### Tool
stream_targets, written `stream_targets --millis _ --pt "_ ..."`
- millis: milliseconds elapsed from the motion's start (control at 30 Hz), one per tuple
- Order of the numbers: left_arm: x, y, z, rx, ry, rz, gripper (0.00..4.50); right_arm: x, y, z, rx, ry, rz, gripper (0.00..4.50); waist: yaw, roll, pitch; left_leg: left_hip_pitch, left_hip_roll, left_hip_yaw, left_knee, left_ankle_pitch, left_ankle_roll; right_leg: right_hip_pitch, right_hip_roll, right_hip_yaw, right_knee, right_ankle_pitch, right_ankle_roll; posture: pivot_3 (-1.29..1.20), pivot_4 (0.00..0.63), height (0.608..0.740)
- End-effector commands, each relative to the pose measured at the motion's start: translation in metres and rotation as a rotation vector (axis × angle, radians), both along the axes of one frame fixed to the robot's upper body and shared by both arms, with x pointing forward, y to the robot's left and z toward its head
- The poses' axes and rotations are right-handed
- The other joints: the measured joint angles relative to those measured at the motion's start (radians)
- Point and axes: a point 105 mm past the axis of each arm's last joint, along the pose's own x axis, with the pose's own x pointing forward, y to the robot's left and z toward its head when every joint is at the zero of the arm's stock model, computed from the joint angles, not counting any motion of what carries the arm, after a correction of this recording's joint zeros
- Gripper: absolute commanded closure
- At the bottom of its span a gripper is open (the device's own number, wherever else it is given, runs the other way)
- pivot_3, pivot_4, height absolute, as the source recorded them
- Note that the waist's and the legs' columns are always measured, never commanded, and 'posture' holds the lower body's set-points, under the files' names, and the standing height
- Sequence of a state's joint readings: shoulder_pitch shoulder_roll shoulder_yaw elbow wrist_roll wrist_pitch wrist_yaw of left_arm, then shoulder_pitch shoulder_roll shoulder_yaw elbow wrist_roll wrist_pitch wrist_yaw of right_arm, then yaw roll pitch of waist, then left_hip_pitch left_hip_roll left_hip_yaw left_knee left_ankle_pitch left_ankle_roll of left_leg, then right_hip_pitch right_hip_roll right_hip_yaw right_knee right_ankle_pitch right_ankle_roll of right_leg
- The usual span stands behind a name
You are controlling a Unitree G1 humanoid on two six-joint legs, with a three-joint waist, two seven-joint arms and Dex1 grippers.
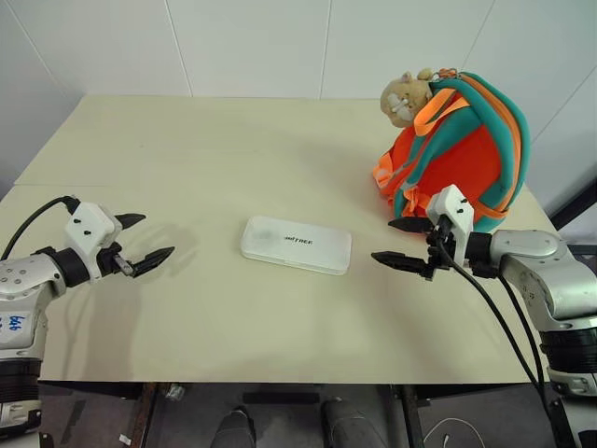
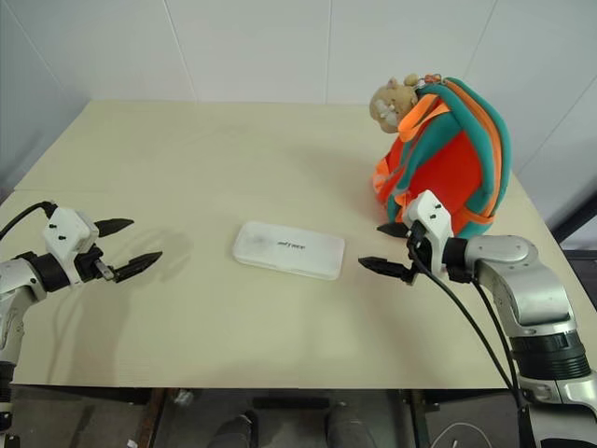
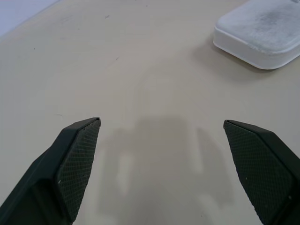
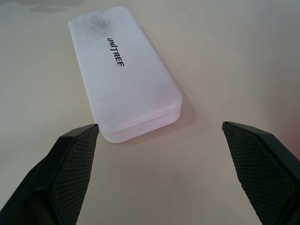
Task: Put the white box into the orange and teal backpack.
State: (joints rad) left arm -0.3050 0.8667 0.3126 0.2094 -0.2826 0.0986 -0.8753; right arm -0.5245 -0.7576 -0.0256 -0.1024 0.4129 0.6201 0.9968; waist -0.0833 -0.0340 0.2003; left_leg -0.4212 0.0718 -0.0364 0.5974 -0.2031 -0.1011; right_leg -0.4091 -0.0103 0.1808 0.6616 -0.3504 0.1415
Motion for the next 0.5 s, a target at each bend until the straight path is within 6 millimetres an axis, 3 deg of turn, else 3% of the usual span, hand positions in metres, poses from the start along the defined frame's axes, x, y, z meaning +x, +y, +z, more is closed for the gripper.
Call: stream_targets --millis 33,333,367,433,500 --pt "0.0018 -0.0049 0.0141 0.006 -0.058 -0.019 0.0 -0.0063 0.0046 0.0108 0.022 -0.038 0.017 0.05 0.001 0.0 0.0 0.0 0.0 0.0 0.0 0.0 0.0 0.0 0.0 0.0 0.0 0.0 0.0 0.0 0.15 0.74" --pt "0.009 -0.01 0.0174 -0.006 -0.113 -0.024 0.0 -0.0006 0.0041 0.0096 0.019 -0.043 -0.021 0.05 0.0 0.0 0.0 0.0 0.0 0.0 0.002 0.0 0.0 0.001 0.0 0.0 0.0 0.001 0.001 0.0 0.15 0.74" --pt "0.0094 -0.009 0.0187 0.0 -0.125 -0.015 0.3 -0.0011 0.0043 0.0075 0.015 -0.041 -0.022 0.0 0.0 0.0 0.0 0.0 0.0 0.0 0.002 0.0 0.0 0.001 0.0 0.0 0.0 0.001 0.001 0.0 0.15 0.74" --pt "0.0066 -0.0092 0.0207 -0.008 -0.13 -0.022 0.61 -0.0029 0.0067 0.0077 0.032 -0.04 -0.014 0.42 0.0 0.0 0.0 0.0 0.0 0.0 0.002 0.0 0.0 0.001 0.0 0.0 0.0 0.001 0.001 0.0 0.15 0.74" --pt "0.0054 -0.0072 0.02 -0.009 -0.121 -0.022 1.21 -0.0031 0.0094 0.0109 0.051 -0.049 -0.009 0.97 0.0 0.0 0.0 0.0 0.0 0.0 0.002 0.0 0.0 0.001 0.0 0.0 0.0 0.001 0.001 0.0 0.15 0.74"
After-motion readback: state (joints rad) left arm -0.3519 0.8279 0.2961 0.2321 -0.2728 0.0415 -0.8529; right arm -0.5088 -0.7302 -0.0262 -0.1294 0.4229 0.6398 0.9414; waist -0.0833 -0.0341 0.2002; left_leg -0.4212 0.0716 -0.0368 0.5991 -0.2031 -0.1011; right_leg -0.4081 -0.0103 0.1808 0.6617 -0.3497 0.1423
